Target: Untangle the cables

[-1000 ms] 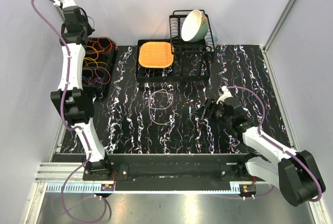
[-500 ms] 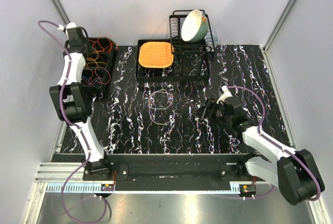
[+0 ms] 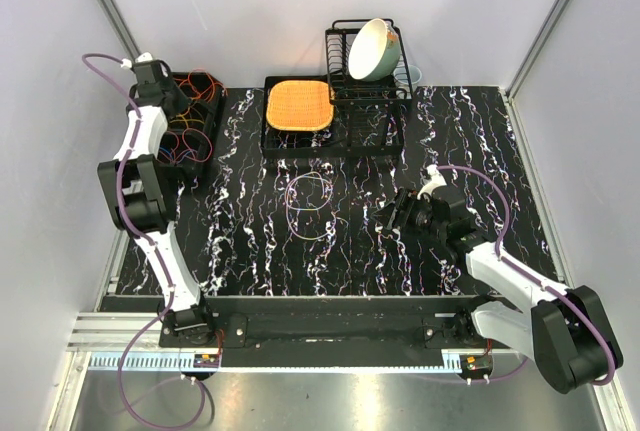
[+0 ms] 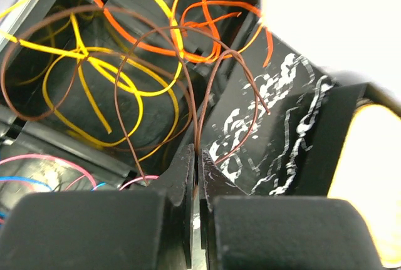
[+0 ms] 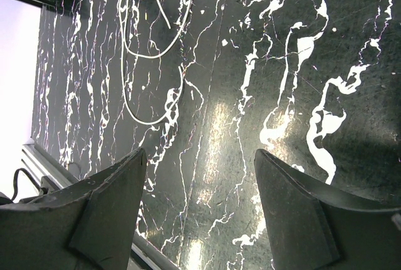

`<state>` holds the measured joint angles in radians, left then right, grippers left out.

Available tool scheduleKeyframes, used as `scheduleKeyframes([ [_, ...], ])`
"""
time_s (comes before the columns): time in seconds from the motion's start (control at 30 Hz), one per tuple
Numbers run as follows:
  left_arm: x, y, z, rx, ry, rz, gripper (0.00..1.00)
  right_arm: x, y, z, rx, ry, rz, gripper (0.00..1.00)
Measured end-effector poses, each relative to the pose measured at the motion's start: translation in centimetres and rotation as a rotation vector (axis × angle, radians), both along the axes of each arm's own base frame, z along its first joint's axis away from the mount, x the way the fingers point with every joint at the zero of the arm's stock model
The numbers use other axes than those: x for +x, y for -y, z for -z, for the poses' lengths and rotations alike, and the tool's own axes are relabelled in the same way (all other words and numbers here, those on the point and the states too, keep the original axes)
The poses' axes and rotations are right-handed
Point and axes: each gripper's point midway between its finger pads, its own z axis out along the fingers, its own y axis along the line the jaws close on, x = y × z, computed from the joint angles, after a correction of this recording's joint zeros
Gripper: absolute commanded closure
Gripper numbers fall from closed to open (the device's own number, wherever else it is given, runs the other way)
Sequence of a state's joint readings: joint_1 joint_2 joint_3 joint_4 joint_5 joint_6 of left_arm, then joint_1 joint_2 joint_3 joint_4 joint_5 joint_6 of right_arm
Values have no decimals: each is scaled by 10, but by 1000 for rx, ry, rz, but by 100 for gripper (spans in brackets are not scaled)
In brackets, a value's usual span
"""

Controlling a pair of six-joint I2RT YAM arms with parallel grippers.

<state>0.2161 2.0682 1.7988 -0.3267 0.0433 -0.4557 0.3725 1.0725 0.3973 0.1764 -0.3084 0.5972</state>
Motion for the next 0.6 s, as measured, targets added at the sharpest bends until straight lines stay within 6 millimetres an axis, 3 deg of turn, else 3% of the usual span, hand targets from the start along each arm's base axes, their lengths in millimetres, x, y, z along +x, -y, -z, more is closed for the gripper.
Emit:
scheduleKeyframes([
  [0.17, 11, -1, -16, -23, 70, -10, 100, 1, 0, -1, 2, 4, 0, 25],
  [0.27, 15, -3, -14, -50, 102, -25, 100, 1, 0, -1, 2, 3, 1, 25],
  [0.33, 14, -5, -3, -90, 109, -31, 100, 1, 0, -1, 3, 4, 2, 25],
  [0.47, 3, -19, 39, -189, 48, -73, 99, 1, 0, -1, 4, 3, 3, 25],
  [0.53, -3, -26, 59, -224, 13, -96, 93, 1, 0, -1, 4, 3, 3, 25],
  [0.6, -6, -31, 68, -247, -1, -110, 80, 1, 0, -1, 4, 4, 3, 25],
])
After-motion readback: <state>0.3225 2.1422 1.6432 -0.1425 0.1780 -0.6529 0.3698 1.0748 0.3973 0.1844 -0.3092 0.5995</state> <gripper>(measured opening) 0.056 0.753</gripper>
